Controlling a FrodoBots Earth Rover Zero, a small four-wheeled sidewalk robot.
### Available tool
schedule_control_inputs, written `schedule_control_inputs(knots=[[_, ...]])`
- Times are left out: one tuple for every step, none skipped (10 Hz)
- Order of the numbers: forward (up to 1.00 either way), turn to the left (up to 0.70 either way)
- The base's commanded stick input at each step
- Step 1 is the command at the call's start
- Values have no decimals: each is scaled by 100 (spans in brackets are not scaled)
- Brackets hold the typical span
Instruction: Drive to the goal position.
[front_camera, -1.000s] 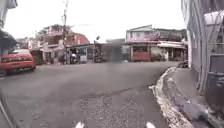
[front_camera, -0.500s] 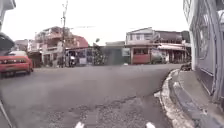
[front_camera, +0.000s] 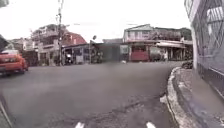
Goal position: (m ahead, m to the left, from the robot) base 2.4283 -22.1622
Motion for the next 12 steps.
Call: schedule_control_inputs(knots=[[70, -14], [70, -14], [70, -14], [70, -14], [70, -14], [70, -14], [70, -14], [70, -14], [70, -14], [70, -14], [70, -14], [70, -14]])
